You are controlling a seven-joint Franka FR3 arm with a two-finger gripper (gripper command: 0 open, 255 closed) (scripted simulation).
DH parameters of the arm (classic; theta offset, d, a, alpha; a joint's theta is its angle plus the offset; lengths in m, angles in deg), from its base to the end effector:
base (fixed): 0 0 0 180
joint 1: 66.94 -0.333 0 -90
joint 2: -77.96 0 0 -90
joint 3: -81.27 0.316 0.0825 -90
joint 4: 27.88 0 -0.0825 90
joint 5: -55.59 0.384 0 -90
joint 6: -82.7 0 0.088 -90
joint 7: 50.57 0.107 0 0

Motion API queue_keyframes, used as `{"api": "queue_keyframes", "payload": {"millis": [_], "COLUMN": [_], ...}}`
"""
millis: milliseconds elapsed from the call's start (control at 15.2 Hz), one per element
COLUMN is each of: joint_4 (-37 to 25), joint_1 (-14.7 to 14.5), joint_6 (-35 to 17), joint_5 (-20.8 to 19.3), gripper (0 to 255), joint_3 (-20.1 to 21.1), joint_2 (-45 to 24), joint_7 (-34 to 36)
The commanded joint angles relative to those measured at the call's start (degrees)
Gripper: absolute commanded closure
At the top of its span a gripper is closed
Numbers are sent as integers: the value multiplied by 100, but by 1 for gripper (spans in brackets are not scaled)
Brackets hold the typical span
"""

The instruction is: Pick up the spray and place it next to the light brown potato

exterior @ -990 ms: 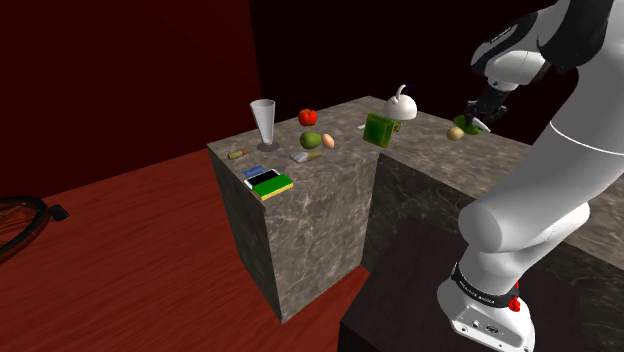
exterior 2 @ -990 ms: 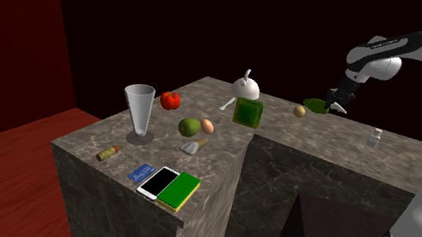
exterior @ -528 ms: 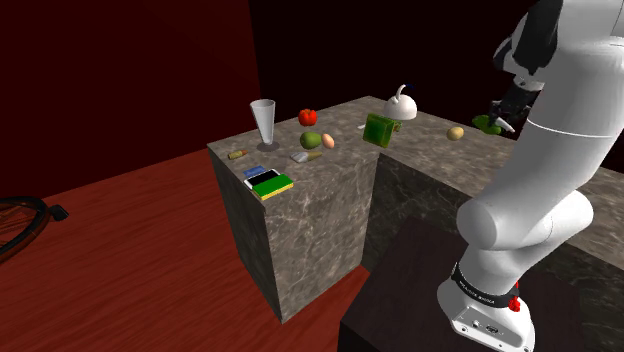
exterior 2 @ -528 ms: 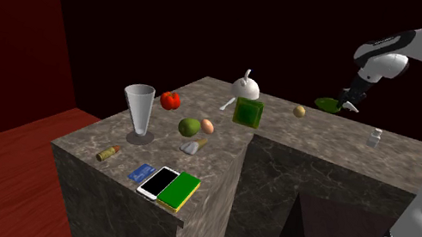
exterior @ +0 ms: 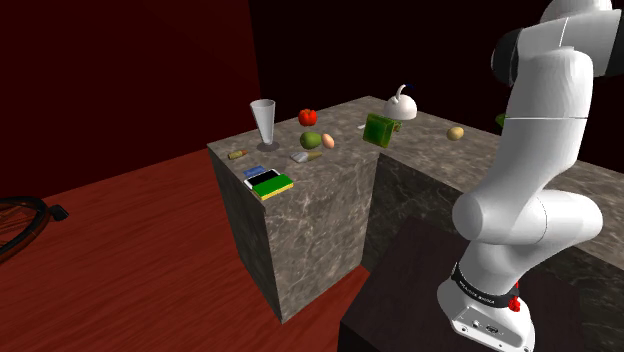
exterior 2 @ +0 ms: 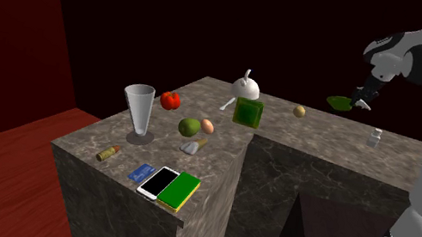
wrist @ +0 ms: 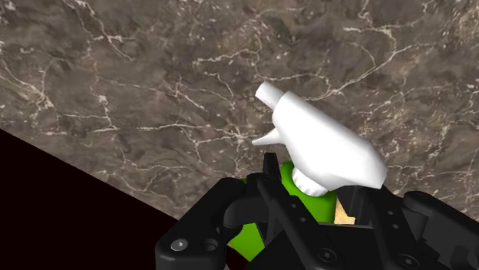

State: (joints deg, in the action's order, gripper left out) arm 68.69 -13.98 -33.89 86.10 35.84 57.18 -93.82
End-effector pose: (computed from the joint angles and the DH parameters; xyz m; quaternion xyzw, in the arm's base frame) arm -0.0132 -0.6513 0.4504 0.8369 -0.5320 0.1279 0.0131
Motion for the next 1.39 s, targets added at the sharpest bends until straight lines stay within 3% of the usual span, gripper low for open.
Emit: {"api": "queue_keyframes", "payload": {"millis": [0, 1320], "joint_4": [-524, 119], "joint_1": [410, 597], "joint_6": [281, -729], "joint_5": [259, 896], "gripper": [255, 255], "joint_3": [67, 431], "joint_2": [-406, -984], "joint_7": [-244, -844]}}
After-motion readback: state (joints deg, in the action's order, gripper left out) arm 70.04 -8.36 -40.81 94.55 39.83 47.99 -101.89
